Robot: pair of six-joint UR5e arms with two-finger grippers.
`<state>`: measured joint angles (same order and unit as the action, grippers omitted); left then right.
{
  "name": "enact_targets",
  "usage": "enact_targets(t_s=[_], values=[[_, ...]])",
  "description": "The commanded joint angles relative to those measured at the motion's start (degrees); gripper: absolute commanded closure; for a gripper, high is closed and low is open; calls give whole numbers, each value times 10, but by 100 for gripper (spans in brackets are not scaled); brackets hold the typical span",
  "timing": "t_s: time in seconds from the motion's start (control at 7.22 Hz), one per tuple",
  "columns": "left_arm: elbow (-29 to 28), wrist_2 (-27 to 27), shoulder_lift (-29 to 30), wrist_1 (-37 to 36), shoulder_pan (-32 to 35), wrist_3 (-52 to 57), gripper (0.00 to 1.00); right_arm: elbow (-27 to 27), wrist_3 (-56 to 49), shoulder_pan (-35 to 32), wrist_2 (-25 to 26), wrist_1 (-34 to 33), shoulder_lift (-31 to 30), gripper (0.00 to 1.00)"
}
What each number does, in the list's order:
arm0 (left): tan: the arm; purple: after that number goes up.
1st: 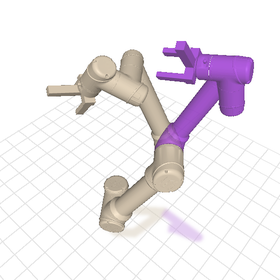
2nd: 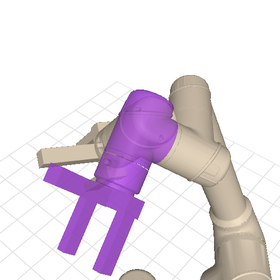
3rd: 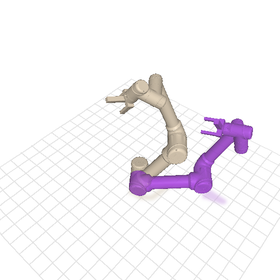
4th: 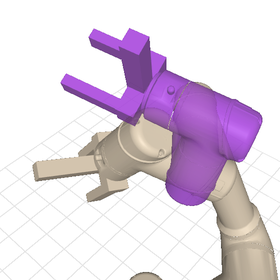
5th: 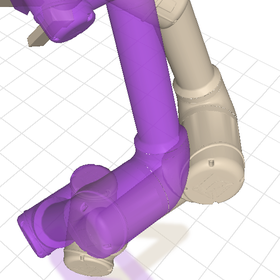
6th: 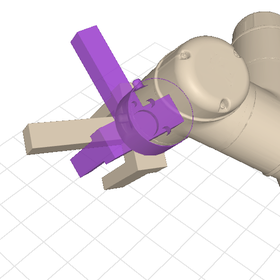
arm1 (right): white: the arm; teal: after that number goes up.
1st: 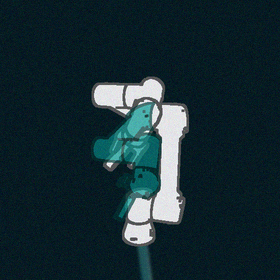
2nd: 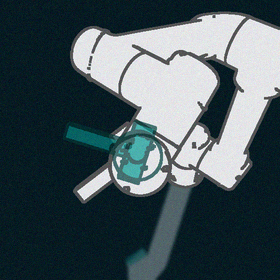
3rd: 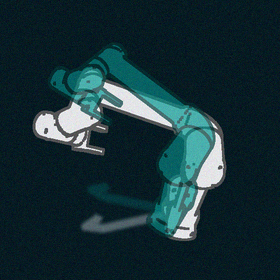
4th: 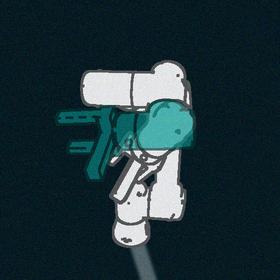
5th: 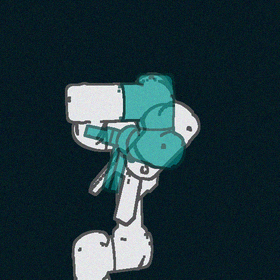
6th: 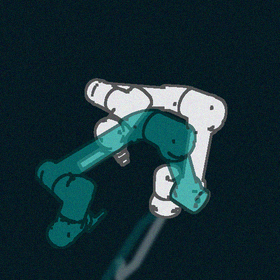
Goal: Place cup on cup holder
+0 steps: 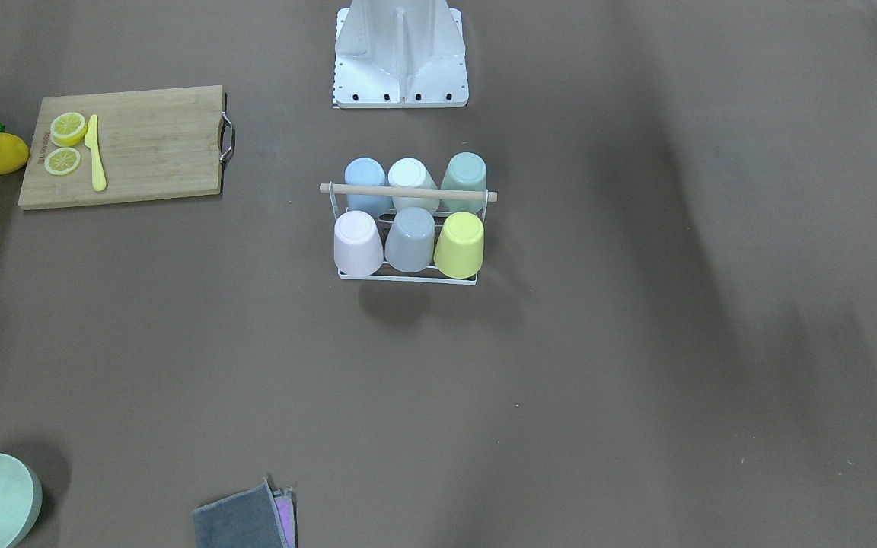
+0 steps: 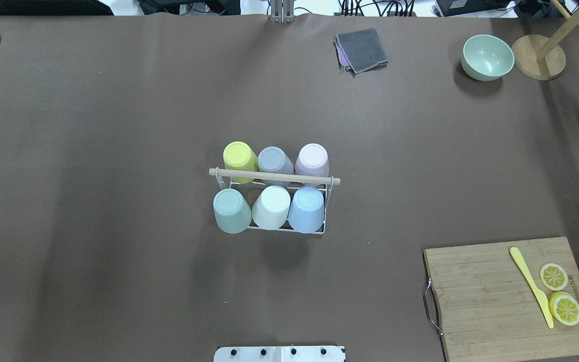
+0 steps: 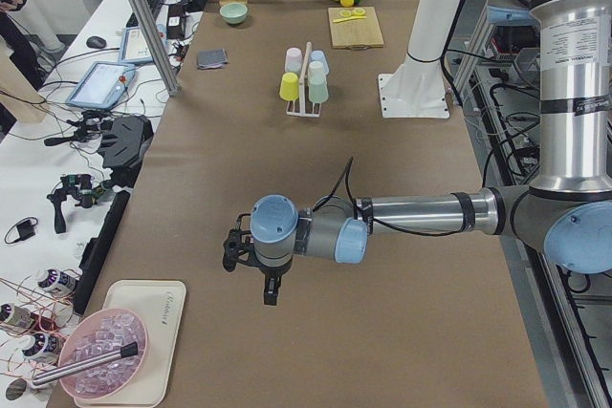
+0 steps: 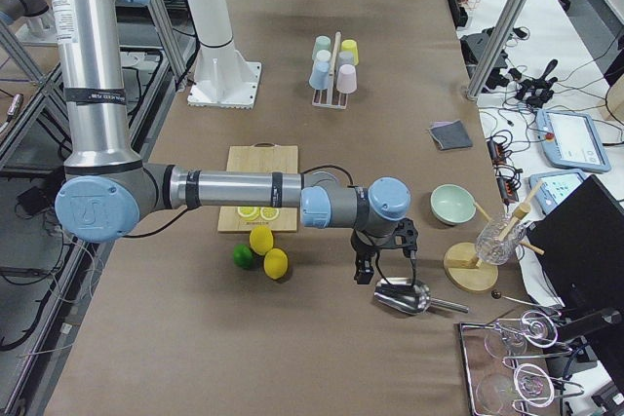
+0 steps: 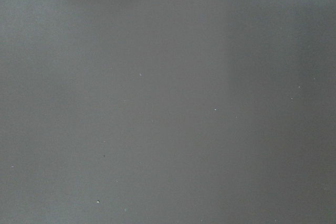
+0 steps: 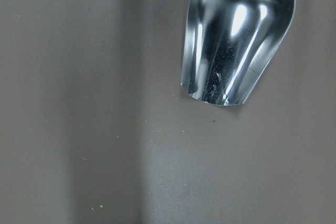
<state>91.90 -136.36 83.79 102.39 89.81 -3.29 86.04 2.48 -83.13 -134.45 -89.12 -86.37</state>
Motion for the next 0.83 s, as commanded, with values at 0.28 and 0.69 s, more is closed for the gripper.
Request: enact_targets(t_s=[0.28, 0.69], values=[[1, 0, 1, 0, 0, -1, 3, 4, -3, -4, -8, 1, 2, 1], [-4, 0, 1, 0, 0, -1, 3, 11, 1, -6, -9, 0, 4, 1]])
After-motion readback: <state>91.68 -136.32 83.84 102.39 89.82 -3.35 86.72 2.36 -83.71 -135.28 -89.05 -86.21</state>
